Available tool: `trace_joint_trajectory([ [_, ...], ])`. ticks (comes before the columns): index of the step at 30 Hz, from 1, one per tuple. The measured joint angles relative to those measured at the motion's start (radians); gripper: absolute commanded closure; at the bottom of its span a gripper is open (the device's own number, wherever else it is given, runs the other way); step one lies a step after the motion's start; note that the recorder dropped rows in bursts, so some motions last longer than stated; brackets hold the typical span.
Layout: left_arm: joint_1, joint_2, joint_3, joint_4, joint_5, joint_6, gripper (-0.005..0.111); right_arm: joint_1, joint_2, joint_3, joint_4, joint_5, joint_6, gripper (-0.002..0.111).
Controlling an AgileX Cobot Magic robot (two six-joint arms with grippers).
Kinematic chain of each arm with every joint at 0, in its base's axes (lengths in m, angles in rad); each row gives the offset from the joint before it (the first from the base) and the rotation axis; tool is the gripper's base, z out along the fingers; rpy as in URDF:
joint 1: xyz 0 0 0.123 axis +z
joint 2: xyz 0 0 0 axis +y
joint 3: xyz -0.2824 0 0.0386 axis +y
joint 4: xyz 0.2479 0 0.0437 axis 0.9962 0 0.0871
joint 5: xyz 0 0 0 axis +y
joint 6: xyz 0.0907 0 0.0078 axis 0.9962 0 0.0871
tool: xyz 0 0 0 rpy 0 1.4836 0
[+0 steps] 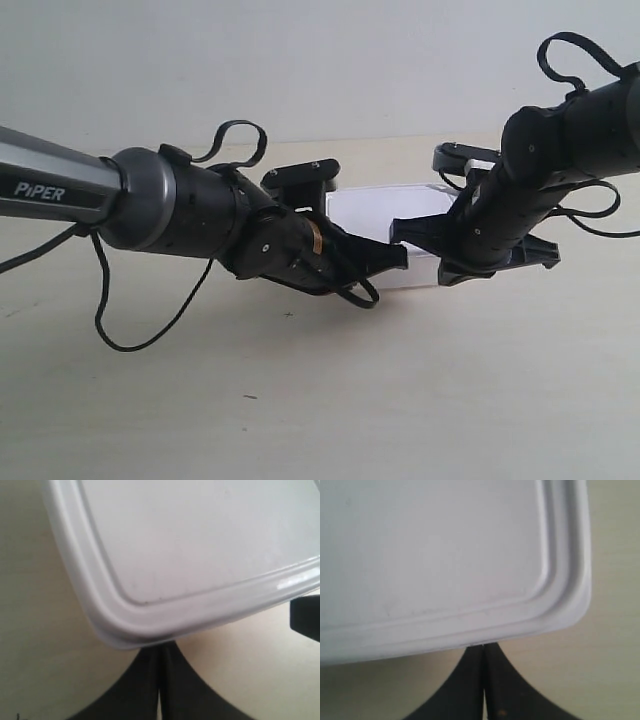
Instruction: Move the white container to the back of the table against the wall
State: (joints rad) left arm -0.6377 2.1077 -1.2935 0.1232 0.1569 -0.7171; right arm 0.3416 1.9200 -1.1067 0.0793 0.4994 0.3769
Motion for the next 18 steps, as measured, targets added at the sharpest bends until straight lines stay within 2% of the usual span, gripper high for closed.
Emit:
trace_joint_trajectory([
  [18,0.044,0.050,-0.060,0.000,0.026,0.002,0.107,0.000,0.134,-0.150,-0.025,0.047,0.008,0.108],
])
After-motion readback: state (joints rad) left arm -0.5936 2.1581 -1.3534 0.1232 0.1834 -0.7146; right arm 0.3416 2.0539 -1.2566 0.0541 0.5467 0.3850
